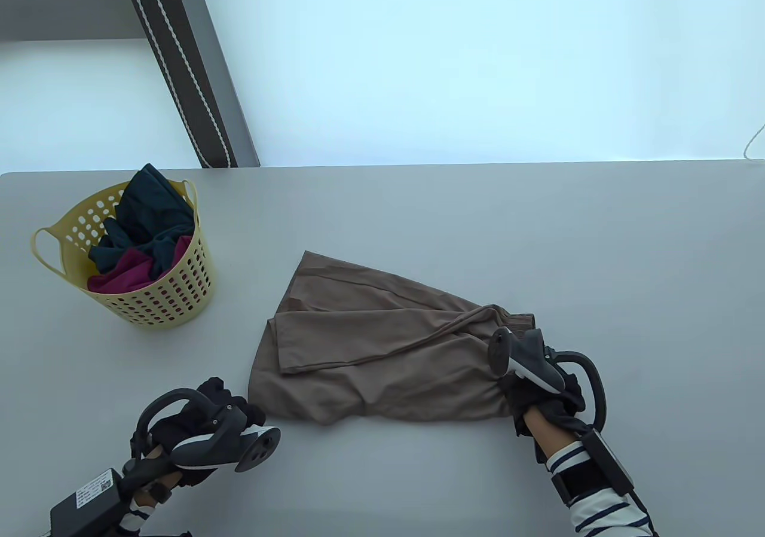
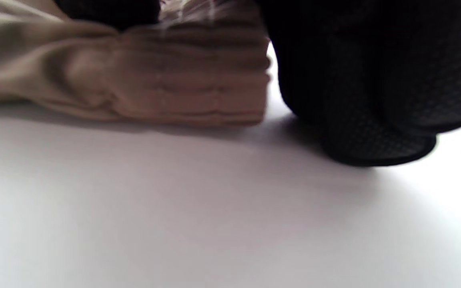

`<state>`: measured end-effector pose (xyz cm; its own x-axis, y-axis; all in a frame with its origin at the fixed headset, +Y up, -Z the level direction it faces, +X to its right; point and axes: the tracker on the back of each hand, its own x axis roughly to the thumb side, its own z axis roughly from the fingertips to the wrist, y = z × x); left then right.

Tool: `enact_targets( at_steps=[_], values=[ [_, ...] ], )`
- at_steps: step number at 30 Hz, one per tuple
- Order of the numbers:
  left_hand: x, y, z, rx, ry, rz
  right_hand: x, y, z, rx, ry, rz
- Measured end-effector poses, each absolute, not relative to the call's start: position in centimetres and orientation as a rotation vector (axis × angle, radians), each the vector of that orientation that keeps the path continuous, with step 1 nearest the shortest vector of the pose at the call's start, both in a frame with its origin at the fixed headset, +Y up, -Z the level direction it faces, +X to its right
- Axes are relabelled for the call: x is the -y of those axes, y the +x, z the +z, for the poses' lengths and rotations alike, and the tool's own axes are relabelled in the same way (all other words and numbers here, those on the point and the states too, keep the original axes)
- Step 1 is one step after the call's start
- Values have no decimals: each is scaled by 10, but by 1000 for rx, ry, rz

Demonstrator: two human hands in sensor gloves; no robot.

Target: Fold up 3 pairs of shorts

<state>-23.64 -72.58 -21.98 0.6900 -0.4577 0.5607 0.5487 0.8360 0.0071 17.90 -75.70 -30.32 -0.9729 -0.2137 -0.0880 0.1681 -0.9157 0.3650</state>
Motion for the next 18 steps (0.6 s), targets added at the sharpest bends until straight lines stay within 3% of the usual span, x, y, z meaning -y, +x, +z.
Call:
enact_targets(
  at_steps=[4, 10, 15, 18],
  values=[
    [725, -236, -220, 574, -161, -568, 755, 186, -306, 515, 277, -3005],
    [723, -234, -216, 591, -136, -579, 756, 221, -308, 441, 602, -3400],
    [715, -232, -214, 595, -91, -587, 714, 237, -312, 62, 645, -3381],
    [712, -230, -214, 600, -77, -581, 671, 230, -316, -217, 573, -3334]
  ],
)
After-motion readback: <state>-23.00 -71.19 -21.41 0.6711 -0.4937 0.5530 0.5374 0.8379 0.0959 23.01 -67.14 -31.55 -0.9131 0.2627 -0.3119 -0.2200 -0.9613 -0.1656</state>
